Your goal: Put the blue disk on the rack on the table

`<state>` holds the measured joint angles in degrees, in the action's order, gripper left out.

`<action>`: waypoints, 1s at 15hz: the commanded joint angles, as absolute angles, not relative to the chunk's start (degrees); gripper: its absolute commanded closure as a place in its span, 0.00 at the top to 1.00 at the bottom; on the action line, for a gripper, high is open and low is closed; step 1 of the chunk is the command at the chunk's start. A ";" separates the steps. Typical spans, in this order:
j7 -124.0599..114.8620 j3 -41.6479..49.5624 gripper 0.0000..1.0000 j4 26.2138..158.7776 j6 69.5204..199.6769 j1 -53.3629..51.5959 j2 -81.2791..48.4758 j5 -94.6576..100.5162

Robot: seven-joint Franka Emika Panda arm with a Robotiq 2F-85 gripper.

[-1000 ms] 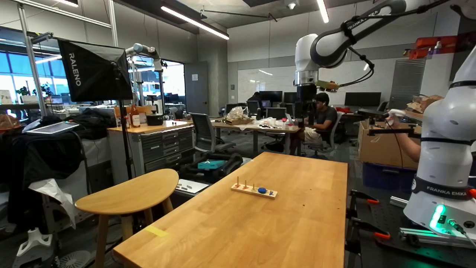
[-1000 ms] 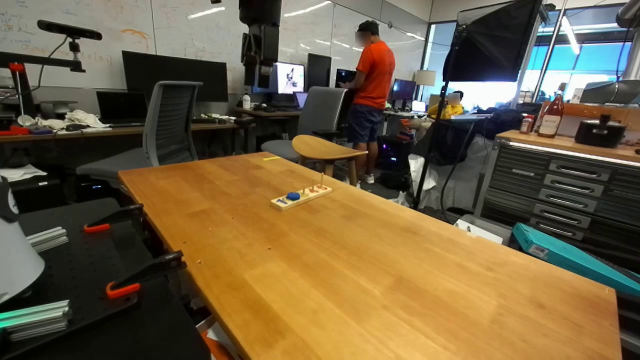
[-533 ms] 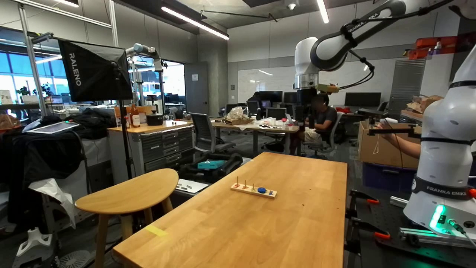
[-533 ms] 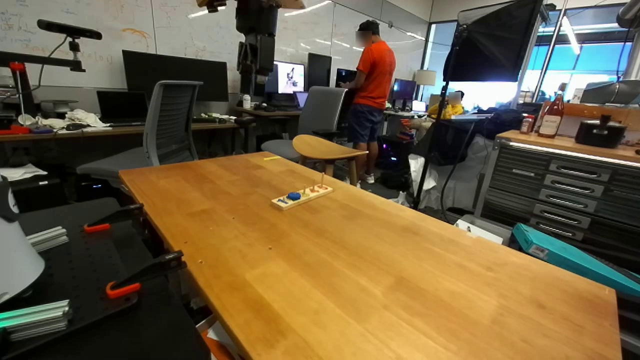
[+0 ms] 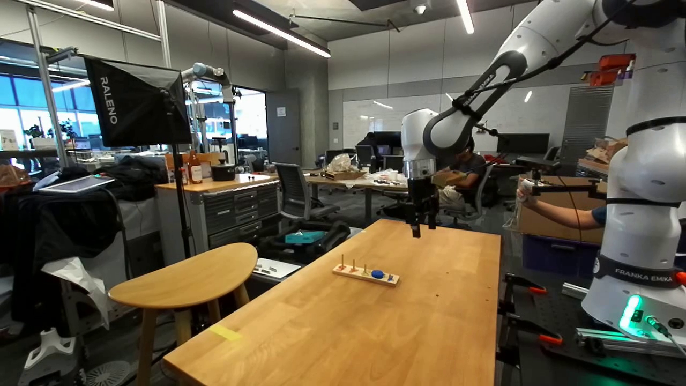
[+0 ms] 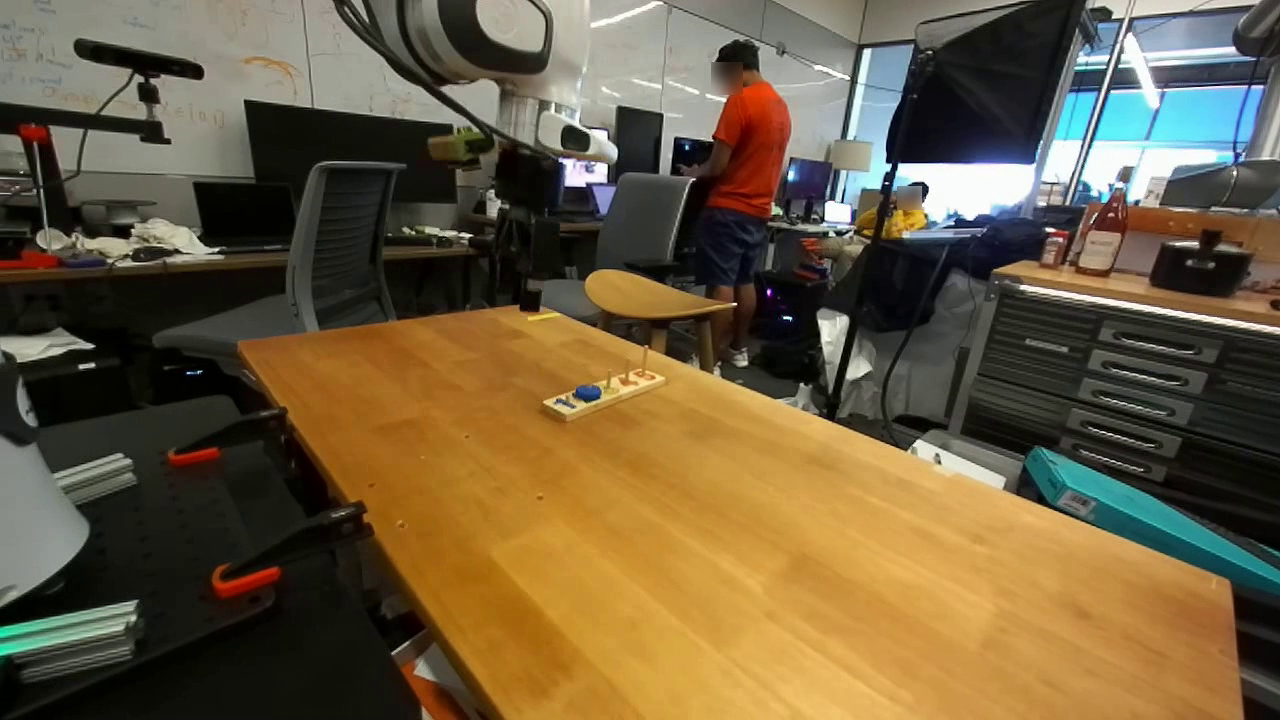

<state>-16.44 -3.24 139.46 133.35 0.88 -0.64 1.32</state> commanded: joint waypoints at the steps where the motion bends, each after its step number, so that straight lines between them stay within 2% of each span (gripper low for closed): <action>1: -22.22 -2.47 1.00 132.87 137.67 -1.01 -10.70 4.20; 15: -34.04 4.99 1.00 113.95 141.42 -8.23 -32.12 5.15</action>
